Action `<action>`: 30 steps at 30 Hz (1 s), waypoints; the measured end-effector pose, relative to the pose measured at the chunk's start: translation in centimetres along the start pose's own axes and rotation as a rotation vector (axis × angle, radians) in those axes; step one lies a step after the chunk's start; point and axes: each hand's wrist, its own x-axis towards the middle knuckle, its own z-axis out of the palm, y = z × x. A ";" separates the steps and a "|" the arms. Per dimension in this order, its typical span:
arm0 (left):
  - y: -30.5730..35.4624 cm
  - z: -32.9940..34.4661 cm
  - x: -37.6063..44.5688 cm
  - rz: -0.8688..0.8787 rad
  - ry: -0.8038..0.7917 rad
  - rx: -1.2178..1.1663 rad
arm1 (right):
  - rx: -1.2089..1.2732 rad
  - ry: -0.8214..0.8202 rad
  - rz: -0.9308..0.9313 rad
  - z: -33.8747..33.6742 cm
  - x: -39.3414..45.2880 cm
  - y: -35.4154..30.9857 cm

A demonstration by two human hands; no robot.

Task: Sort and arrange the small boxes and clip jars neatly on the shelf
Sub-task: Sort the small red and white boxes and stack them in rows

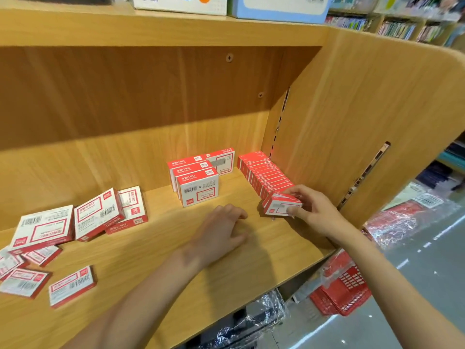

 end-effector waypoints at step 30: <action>4.5 2.8 5.8 -0.070 0.048 -0.193 | -1.024 0.391 -0.359 1.8 -1.3 2.5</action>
